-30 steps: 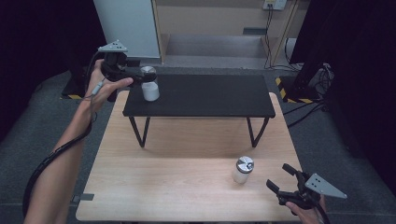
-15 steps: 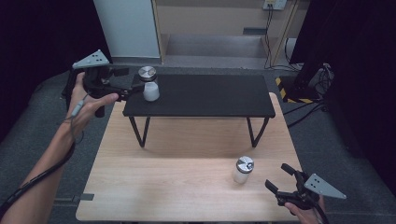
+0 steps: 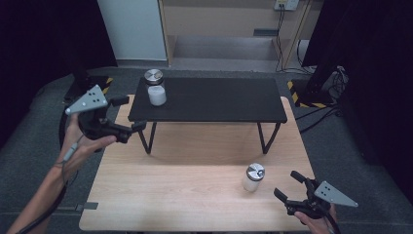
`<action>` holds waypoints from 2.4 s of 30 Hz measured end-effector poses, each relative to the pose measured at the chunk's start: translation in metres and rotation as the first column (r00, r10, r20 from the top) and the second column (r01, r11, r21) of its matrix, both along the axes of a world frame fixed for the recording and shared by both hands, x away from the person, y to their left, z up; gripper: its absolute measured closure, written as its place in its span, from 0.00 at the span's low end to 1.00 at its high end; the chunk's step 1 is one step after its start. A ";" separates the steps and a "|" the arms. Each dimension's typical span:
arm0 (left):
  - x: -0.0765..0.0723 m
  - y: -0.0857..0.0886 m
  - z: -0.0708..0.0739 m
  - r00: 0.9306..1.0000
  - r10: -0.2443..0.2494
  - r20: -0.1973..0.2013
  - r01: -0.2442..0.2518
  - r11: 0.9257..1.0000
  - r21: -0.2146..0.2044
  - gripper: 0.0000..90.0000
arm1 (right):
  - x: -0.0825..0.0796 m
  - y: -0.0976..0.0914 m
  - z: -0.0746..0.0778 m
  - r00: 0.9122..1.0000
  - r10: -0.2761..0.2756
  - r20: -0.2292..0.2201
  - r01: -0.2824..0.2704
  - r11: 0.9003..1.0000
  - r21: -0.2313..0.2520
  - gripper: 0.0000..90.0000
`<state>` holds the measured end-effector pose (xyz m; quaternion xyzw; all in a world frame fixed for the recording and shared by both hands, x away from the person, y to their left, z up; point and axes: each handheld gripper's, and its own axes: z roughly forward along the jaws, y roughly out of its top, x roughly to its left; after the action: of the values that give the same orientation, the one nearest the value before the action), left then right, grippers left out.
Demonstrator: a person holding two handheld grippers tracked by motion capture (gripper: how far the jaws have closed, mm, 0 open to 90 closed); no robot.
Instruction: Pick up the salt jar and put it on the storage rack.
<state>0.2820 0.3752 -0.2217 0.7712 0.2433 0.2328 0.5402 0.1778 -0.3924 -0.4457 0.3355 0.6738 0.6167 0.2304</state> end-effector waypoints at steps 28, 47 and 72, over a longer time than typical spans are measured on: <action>-0.031 -0.027 -0.142 0.999 -0.004 -0.032 0.003 0.999 -0.036 0.04 | 0.000 0.002 0.000 1.000 -0.005 -0.005 0.005 1.000 -0.005 0.08; -0.032 -0.031 -0.182 0.998 -0.015 -0.054 0.012 0.998 -0.062 0.04 | 0.001 0.001 0.002 1.000 -0.018 -0.006 0.018 1.000 -0.007 0.08; -0.035 -0.026 -0.191 0.999 -0.015 -0.052 0.012 0.997 -0.075 0.03 | 0.002 0.006 0.005 1.000 -0.025 0.004 0.026 0.999 -0.037 0.08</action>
<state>0.2473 0.3488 -0.4129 0.7581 0.2608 0.1994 0.5635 0.1801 -0.3866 -0.4407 0.3387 0.6803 0.6019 0.2456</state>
